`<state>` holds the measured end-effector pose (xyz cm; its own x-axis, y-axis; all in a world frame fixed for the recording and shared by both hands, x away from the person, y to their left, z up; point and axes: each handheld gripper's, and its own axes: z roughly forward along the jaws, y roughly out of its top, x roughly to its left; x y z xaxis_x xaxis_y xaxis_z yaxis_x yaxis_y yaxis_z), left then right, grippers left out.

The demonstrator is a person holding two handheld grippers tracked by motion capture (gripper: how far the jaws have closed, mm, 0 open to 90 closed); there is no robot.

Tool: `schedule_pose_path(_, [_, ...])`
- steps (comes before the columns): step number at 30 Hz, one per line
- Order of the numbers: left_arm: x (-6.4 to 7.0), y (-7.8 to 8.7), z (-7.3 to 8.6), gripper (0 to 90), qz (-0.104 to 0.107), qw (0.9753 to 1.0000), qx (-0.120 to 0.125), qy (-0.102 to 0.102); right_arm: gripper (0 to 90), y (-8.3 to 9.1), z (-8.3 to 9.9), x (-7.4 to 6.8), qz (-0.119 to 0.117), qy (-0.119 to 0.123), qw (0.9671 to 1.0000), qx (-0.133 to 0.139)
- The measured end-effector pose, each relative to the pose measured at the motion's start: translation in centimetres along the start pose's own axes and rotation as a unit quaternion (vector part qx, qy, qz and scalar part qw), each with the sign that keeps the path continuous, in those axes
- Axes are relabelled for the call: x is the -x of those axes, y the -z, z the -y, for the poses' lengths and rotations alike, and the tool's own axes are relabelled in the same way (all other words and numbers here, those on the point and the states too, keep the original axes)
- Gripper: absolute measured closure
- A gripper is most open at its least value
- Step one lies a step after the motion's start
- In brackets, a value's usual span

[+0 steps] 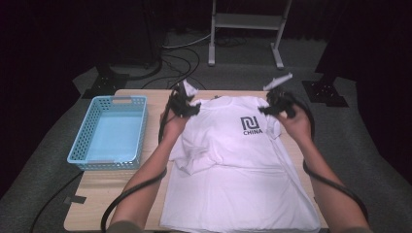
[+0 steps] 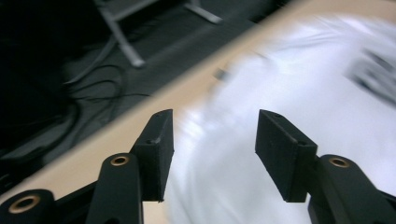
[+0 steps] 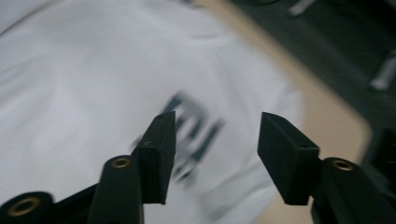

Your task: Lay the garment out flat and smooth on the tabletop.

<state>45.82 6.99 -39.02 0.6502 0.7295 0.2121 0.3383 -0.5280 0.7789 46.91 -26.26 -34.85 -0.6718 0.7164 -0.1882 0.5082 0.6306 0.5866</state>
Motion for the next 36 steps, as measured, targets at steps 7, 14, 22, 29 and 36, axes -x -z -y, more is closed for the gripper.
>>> schedule_pose_path(7, [9.0, 4.6, 7.7, 39.2, 0.133, 0.9903, -0.023, -0.035, 40.2, 0.1, 11.4, -6.8, -0.102, 0.015, 0.9936, -0.046])
schedule_pose_path(14, [12.7, 6.3, 11.5, 33.2, 0.167, 0.9816, -0.068, -0.063, 39.4, 1.0, 16.6, -10.4, -0.104, 0.008, 0.993, -0.056])
schedule_pose_path(22, [13.2, 9.5, 14.1, 33.1, 0.171, 0.9823, -0.075, -0.01, 39.0, 2.7, 18.8, -13.3, -0.121, 0.002, 0.9922, -0.028])
schedule_pose_path(29, [13.9, 12.1, 13.4, 22.9, 0.197, 0.9772, -0.079, -0.004, 36.6, 5.2, 18.3, -15.4, -0.191, 0.044, 0.9798, -0.038])
schedule_pose_path(36, [12.1, 5.2, 8.8, 18.1, 0.15, 0.9879, -0.032, -0.023, 34.4, 0.2, 14.7, -10.7, -0.113, -0.009, 0.9931, -0.028])
